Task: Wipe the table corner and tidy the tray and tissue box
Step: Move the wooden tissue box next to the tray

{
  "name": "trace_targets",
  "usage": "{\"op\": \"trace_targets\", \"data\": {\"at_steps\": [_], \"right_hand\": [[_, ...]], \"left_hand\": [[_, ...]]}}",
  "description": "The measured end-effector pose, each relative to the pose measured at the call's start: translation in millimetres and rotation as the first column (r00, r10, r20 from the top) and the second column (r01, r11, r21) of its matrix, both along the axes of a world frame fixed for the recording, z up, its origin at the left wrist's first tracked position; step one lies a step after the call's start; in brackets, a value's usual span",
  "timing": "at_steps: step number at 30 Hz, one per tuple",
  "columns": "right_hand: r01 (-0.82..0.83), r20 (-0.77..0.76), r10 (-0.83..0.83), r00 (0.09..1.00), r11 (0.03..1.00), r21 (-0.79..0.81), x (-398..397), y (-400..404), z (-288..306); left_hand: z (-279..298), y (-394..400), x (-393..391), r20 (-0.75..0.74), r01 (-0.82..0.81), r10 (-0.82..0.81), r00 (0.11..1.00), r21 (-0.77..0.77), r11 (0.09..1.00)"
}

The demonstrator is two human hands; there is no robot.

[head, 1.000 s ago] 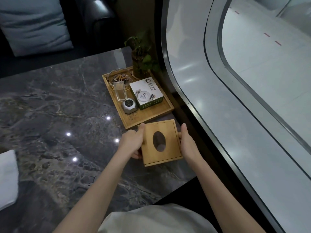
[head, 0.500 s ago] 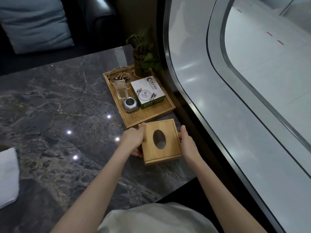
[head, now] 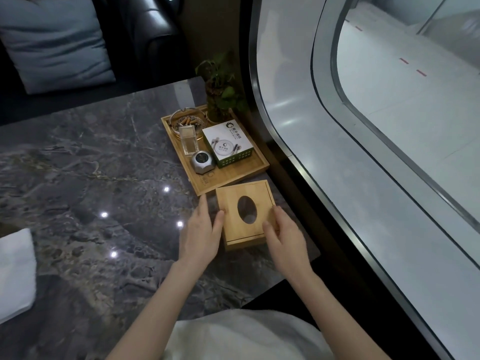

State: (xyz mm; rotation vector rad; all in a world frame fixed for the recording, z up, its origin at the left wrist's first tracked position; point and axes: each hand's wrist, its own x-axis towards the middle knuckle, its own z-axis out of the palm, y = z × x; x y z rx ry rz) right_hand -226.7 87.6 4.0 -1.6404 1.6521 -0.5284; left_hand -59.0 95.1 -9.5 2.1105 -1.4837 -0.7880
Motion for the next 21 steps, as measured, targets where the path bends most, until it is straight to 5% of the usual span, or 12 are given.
{"op": "trace_targets", "data": {"at_steps": [3,7,21], "right_hand": [[-0.151,-0.328,0.103,0.939,0.981,-0.124,8.2,22.2,-20.9],[-0.274,-0.500,0.134,0.855,0.937,-0.216,16.8,42.3,-43.7],[-0.279,-0.563,0.107,0.819,0.932,-0.229,14.7,31.8,-53.1]], "left_hand": [[-14.6,10.5,0.6,0.006,0.129,-0.129,0.992,-0.064,0.990],[-25.8,18.0,-3.4,0.007,0.220,-0.221,0.975,-0.091,0.971],[-38.2,13.5,-19.8,-0.082,0.206,-0.219,0.972,-0.141,0.968]]}}
